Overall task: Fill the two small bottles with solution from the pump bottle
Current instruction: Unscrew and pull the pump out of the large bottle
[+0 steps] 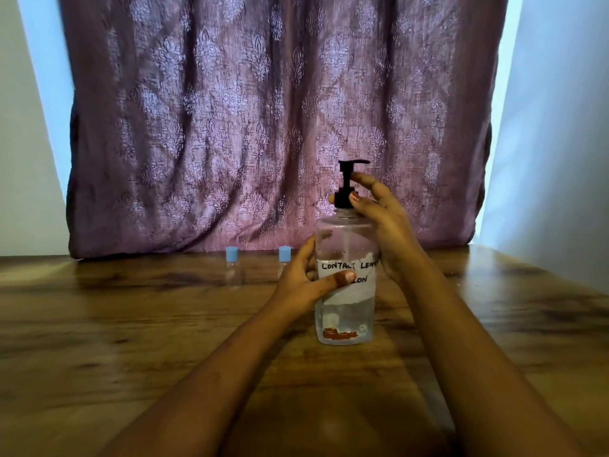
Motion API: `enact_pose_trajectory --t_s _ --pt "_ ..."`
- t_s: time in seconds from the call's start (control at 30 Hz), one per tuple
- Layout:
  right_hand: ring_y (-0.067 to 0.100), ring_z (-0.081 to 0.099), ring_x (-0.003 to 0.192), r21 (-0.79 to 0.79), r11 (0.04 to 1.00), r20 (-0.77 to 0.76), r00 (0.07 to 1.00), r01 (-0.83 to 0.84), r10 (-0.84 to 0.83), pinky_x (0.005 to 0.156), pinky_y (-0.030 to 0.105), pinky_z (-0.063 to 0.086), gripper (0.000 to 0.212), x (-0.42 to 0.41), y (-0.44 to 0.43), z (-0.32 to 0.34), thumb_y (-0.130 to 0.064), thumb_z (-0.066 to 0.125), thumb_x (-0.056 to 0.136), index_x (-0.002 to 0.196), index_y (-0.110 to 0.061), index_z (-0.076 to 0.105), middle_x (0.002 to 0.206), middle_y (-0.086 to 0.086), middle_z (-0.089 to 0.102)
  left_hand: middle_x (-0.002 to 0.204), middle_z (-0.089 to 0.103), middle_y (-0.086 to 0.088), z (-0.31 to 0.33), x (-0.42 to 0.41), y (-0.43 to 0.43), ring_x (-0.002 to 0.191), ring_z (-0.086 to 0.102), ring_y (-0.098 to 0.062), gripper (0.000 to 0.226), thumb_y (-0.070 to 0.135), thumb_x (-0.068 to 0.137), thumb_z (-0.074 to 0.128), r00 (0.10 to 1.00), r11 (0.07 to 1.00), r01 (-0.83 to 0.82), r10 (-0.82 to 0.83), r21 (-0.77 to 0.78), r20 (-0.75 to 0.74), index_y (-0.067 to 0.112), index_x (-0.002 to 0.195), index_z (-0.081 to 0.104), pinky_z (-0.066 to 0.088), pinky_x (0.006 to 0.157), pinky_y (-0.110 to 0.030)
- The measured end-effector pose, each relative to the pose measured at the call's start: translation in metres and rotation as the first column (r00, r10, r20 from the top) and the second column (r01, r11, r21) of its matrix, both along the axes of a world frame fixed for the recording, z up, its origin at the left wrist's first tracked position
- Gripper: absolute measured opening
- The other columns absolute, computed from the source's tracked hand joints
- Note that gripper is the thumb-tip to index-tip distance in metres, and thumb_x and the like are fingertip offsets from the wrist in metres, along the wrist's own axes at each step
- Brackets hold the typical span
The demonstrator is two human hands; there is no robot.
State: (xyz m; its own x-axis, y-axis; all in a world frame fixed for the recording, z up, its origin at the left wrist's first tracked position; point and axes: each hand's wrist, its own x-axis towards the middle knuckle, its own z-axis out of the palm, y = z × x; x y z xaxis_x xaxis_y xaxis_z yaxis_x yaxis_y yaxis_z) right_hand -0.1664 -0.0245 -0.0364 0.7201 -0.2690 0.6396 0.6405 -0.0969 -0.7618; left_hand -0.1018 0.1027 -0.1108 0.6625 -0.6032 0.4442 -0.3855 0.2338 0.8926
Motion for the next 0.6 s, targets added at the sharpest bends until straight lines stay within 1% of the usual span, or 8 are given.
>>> enact_pose_trajectory --t_s 0.07,0.13,0.23,0.33,0.37,0.43,0.5,0.6 --pt "0.014 0.069 0.088 0.014 0.999 0.024 0.999 0.040 -0.041 0.073 0.028 0.056 0.024 0.002 0.003 -0.001 -0.017 0.056 0.090 0.110 -0.030 0.055 0.098 -0.002 0.071 0.118 0.064 0.000 0.000 -0.001 -0.001 0.111 0.064 -0.026 0.092 0.033 0.058 0.079 1.000 1.000 0.003 -0.003 0.002 0.002 0.033 0.141 0.040 0.058 0.089 -0.043" --pt "0.017 0.066 0.092 0.009 0.992 0.051 0.990 0.128 -0.129 0.080 0.034 0.055 0.026 0.004 0.006 -0.002 -0.022 0.066 0.082 0.104 -0.027 0.054 0.099 -0.002 0.066 0.122 0.063 -0.003 -0.001 -0.001 -0.001 0.112 0.064 -0.027 0.093 0.033 0.058 0.079 1.000 1.000 0.012 -0.012 0.001 0.000 0.034 0.141 0.039 0.058 0.089 -0.042" --pt "0.021 0.064 0.094 -0.021 0.977 0.059 0.976 0.213 -0.211 0.081 0.033 0.055 0.026 0.006 0.007 -0.001 -0.017 0.073 0.075 0.092 -0.023 0.054 0.095 -0.002 0.064 0.123 0.063 -0.003 -0.001 0.001 -0.002 0.111 0.065 -0.024 0.089 0.036 0.058 0.080 1.000 1.000 0.026 -0.026 -0.002 0.011 0.041 0.137 0.040 0.060 0.081 -0.031" --pt "0.011 0.067 0.083 0.012 0.994 0.014 0.994 0.107 -0.107 0.072 0.024 0.054 0.011 0.003 0.004 0.000 -0.012 0.063 0.084 0.091 -0.020 0.062 0.088 -0.005 0.070 0.122 0.064 -0.005 -0.001 0.002 -0.002 0.111 0.065 -0.025 0.085 0.036 0.056 0.081 1.000 1.000 0.026 -0.026 -0.015 -0.004 0.046 0.132 0.042 0.060 0.083 -0.036" --pt "0.010 0.068 0.080 0.025 0.998 -0.005 0.998 0.057 -0.057 0.069 0.022 0.054 0.011 0.002 0.002 0.000 -0.011 0.058 0.087 0.093 -0.018 0.064 0.087 -0.005 0.072 0.122 0.064 -0.005 -0.002 0.003 -0.002 0.111 0.065 -0.026 0.084 0.035 0.056 0.081 0.999 0.999 0.030 -0.030 -0.019 -0.012 0.047 0.130 0.044 0.060 0.084 -0.038" --pt "0.012 0.068 0.082 0.041 0.999 -0.040 0.999 -0.010 0.012 0.069 0.022 0.055 0.017 0.001 -0.002 0.001 -0.012 0.052 0.091 0.102 -0.014 0.065 0.092 -0.002 0.073 0.118 0.066 -0.001 -0.003 0.003 -0.003 0.109 0.066 -0.023 0.078 0.034 0.056 0.082 0.999 0.999 0.038 -0.038 -0.025 -0.016 0.052 0.123 0.046 0.060 0.081 -0.035" --pt "0.015 0.068 0.088 0.045 0.999 -0.045 0.999 0.003 -0.001 0.073 0.025 0.056 0.023 0.000 -0.002 0.001 -0.016 0.051 0.092 0.111 -0.014 0.063 0.102 0.001 0.071 0.115 0.067 0.004 -0.003 0.003 -0.002 0.107 0.067 -0.019 0.073 0.035 0.056 0.082 0.999 0.999 0.039 -0.040 -0.025 -0.006 0.056 0.117 0.047 0.060 0.077 -0.030" --pt "0.010 0.068 0.086 -0.002 0.992 0.030 0.991 0.129 -0.129 0.073 0.024 0.055 0.020 0.003 0.004 0.000 -0.026 0.066 0.081 0.100 -0.025 0.061 0.099 -0.006 0.067 0.116 0.066 0.003 -0.003 0.003 -0.002 0.108 0.067 -0.021 0.070 0.036 0.056 0.081 0.999 0.999 0.036 -0.036 -0.023 0.003 0.057 0.114 0.046 0.060 0.080 -0.032"
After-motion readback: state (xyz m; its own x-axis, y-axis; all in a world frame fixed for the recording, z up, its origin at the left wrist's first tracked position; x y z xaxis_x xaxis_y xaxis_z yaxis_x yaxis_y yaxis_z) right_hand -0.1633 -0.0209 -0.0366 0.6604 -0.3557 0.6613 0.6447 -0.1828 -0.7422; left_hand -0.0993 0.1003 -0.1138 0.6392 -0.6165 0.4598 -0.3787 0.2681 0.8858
